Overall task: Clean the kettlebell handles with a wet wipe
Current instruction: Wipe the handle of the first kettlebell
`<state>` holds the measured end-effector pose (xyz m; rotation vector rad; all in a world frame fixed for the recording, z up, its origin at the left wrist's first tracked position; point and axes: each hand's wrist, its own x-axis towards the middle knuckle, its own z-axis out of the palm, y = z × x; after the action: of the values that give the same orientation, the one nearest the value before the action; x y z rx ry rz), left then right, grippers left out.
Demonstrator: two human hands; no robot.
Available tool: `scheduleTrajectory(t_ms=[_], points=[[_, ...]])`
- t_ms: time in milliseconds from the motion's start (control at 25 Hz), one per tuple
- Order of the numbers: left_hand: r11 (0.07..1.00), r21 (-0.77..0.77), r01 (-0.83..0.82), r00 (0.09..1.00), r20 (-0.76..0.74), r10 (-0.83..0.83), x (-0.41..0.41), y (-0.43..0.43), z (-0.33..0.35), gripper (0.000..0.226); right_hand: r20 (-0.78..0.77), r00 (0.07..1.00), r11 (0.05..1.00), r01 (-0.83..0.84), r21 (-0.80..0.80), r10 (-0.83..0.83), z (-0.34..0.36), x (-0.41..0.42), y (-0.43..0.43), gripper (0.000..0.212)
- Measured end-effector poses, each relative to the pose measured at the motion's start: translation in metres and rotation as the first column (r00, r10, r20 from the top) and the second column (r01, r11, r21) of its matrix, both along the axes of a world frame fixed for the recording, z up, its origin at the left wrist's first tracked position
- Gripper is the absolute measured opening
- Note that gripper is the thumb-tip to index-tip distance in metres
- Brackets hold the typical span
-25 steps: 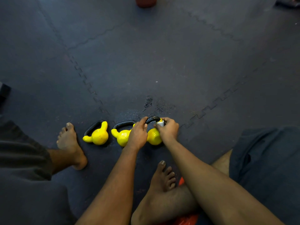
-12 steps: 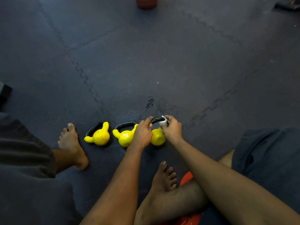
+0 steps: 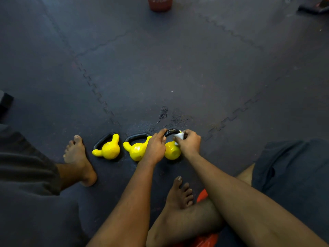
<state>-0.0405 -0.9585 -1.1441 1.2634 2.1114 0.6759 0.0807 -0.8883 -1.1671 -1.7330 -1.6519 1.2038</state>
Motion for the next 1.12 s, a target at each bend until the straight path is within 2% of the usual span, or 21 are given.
scheduleTrajectory(t_ms=[80,160,240,320,400,480,560,600,680,760,840,880,960,1040,1120], points=[[1.0,0.008,0.007,1.0,0.007,-0.007,-0.002,-0.002,0.0,0.041,-0.213,0.973,0.979,-0.127,-0.16,0.091,0.0,0.003,0.009,0.024],[1.0,0.009,0.018,1.0,0.011,-0.018,-0.006,-0.005,0.0,0.041,-0.421,0.895,0.918,-0.282,-0.28,0.147,-0.002,0.008,0.018,0.03],[1.0,0.005,0.027,0.999,0.019,-0.027,-0.009,-0.007,0.0,0.041,-0.477,0.856,0.863,-0.383,-0.328,0.199,-0.005,0.013,0.023,0.034],[1.0,0.006,0.028,0.999,0.023,-0.028,-0.01,-0.008,-0.002,0.041,-0.422,0.876,0.876,-0.379,-0.298,0.236,-0.005,0.012,0.025,0.035],[1.0,0.003,0.005,1.0,0.018,-0.005,-0.012,-0.007,-0.004,0.04,-0.232,0.943,0.94,-0.285,-0.189,0.239,-0.004,0.006,0.02,0.034],[1.0,0.001,-0.007,1.0,0.012,0.007,-0.01,-0.005,-0.004,0.04,-0.049,0.988,0.987,-0.15,-0.056,0.148,-0.002,-0.002,0.007,0.029],[1.0,0.0,0.001,1.0,0.003,-0.001,-0.005,-0.002,-0.003,0.04,0.005,0.998,0.997,-0.065,0.029,0.065,-0.002,-0.005,-0.003,0.025],[1.0,-0.002,0.005,1.0,0.001,-0.005,-0.003,-0.001,-0.003,0.04,-0.014,0.998,0.998,-0.059,0.015,0.059,-0.003,-0.004,-0.002,0.025],[1.0,0.0,0.015,1.0,0.009,-0.015,-0.005,0.0,-0.003,0.04,-0.213,0.971,0.974,-0.144,-0.172,0.106,-0.002,0.003,0.009,0.029],[0.999,0.011,0.049,0.999,0.022,-0.049,-0.009,-0.002,-0.005,0.039,-0.443,0.878,0.861,-0.357,-0.361,0.179,0.004,0.016,0.024,0.032],[0.997,0.01,0.079,0.996,0.044,-0.079,-0.016,-0.006,-0.006,0.038,-0.52,0.806,0.754,-0.521,-0.4,0.281,0.01,0.025,0.032,0.026],[0.997,0.009,0.083,0.995,0.053,-0.083,-0.018,-0.008,-0.007,0.038,-0.509,0.798,0.738,-0.548,-0.393,0.322,0.011,0.026,0.033,0.026],[0.998,0.009,0.056,0.997,0.056,-0.057,-0.019,-0.008,-0.008,0.038,-0.431,0.831,0.785,-0.514,-0.347,0.353,0.009,0.02,0.03,0.027],[1.0,-0.004,0.003,0.999,0.05,-0.003,-0.018,-0.008,-0.008,0.038,-0.216,0.907,0.886,-0.406,-0.224,0.361,0.006,0.009,0.021,0.034],[1.0,-0.012,-0.022,0.999,0.033,0.023,-0.016,-0.006,-0.01,0.038,0.01,0.964,0.962,-0.265,-0.071,0.267,0.004,0.0,0.01,0.036]])
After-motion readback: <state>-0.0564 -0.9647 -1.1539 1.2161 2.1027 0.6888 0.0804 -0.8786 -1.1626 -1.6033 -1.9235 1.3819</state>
